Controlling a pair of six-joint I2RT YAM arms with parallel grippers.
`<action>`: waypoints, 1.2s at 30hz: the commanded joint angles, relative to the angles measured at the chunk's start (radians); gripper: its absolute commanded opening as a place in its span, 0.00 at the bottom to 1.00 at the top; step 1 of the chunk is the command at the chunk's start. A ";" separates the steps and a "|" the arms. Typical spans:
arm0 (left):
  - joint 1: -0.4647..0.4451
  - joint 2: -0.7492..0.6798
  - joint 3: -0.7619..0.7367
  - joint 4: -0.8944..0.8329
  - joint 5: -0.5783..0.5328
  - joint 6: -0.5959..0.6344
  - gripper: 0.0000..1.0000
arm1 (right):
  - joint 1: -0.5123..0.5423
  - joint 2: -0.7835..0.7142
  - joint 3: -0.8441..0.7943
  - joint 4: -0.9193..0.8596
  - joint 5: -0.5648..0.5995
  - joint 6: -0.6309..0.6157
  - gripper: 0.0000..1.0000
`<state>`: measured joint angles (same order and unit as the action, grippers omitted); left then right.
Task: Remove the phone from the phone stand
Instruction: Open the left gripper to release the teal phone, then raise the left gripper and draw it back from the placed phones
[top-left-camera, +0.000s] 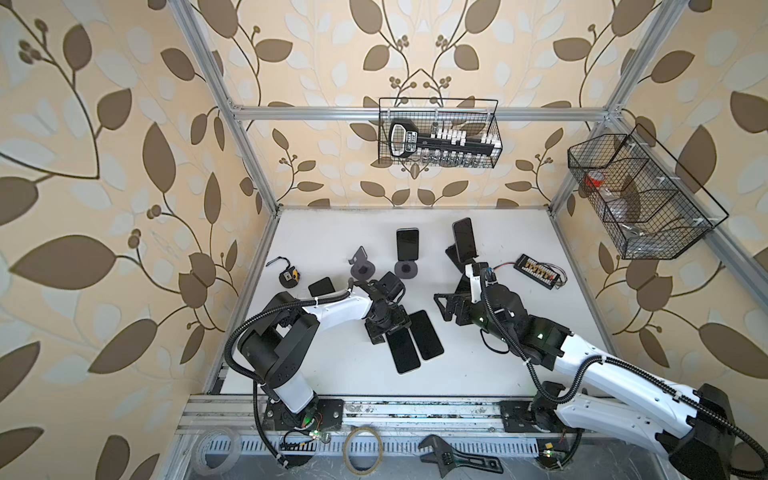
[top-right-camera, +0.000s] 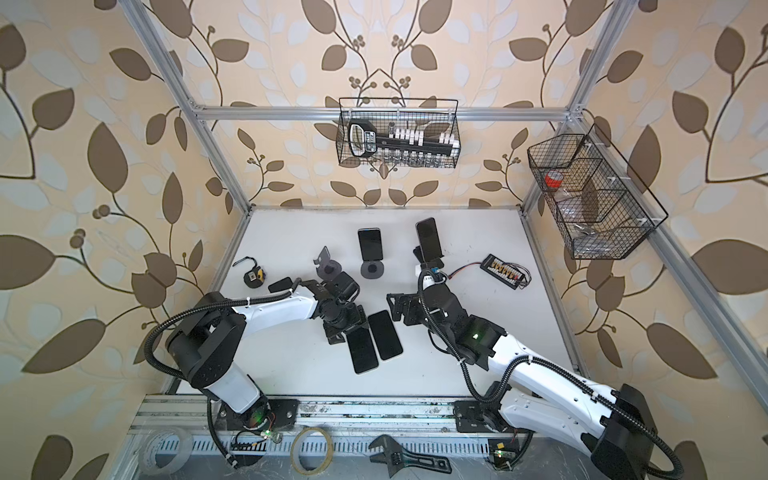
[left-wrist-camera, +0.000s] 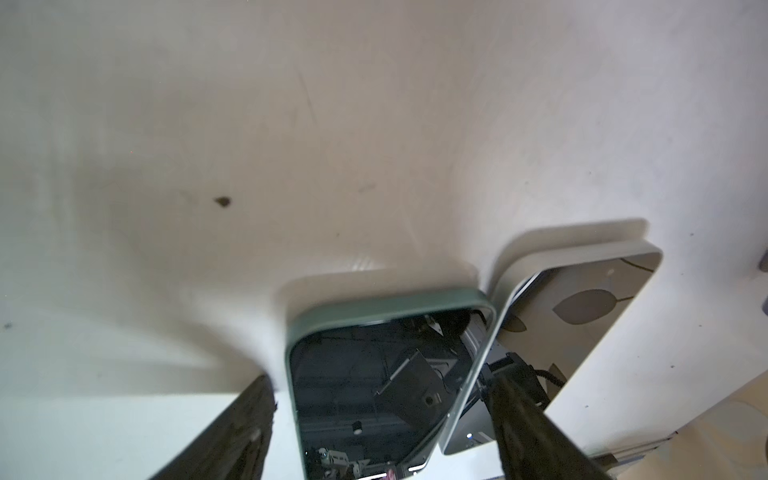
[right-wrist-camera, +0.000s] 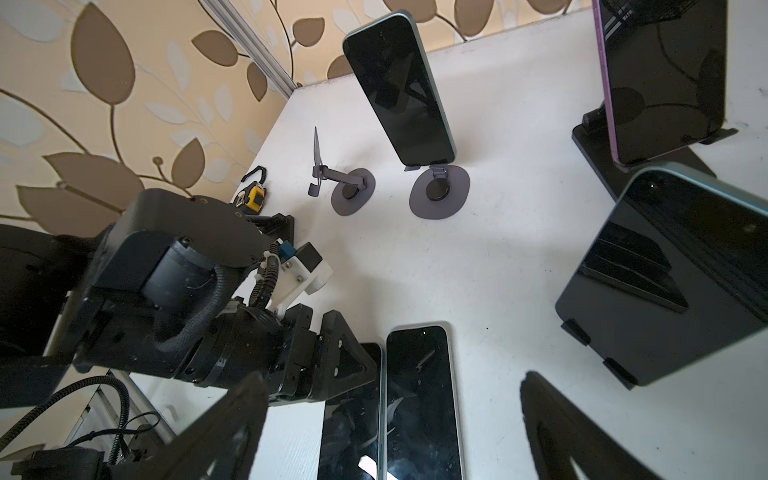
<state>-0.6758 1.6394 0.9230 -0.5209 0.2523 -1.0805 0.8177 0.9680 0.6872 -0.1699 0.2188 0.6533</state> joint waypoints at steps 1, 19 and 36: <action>-0.010 -0.028 -0.032 -0.054 -0.047 -0.034 0.82 | -0.002 -0.008 -0.014 -0.010 0.020 -0.011 0.95; -0.008 -0.272 -0.001 -0.056 -0.226 0.109 0.82 | -0.002 0.076 0.082 -0.033 0.079 0.001 0.96; -0.007 -0.372 0.042 0.185 -0.269 0.535 0.83 | -0.002 0.126 0.120 0.020 0.187 0.020 0.95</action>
<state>-0.6754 1.2930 0.9112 -0.3935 0.0143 -0.6937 0.8177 1.0935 0.7643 -0.1711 0.3813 0.6697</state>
